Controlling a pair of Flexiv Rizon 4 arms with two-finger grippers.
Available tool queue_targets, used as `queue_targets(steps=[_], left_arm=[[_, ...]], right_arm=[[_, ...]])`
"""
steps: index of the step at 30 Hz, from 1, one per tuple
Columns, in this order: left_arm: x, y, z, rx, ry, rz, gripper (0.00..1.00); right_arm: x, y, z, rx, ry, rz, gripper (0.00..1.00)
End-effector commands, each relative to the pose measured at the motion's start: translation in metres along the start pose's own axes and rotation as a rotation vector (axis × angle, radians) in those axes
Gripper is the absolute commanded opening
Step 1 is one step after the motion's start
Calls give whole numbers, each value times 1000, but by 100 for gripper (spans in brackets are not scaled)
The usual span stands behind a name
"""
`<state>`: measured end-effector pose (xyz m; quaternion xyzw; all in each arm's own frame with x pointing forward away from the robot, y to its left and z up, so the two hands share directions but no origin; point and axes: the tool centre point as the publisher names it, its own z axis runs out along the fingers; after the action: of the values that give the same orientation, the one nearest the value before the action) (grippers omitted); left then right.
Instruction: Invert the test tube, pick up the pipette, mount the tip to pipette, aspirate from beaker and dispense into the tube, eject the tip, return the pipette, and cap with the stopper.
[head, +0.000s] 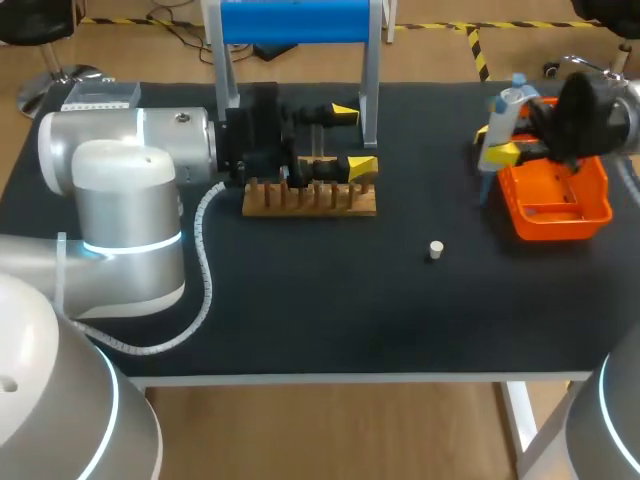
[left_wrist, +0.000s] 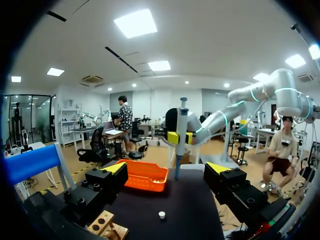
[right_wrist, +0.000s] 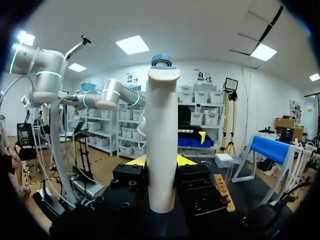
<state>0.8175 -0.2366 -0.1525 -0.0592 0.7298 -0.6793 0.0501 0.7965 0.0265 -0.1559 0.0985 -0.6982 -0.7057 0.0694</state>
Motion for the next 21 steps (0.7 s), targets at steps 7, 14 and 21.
queue_targets(steps=[7, 14, 21], left_arm=[[0, 0, 0, -1, 2, 0, 100], [0, 0, 0, -1, 2, 0, 100], [0, 0, 0, -1, 2, 0, 100]], right_arm=[[4, 2, 10, 5, -75, 0, 0], [4, 2, 10, 5, -75, 0, 0], [5, -3, 39, 15, -72, 10, 0]])
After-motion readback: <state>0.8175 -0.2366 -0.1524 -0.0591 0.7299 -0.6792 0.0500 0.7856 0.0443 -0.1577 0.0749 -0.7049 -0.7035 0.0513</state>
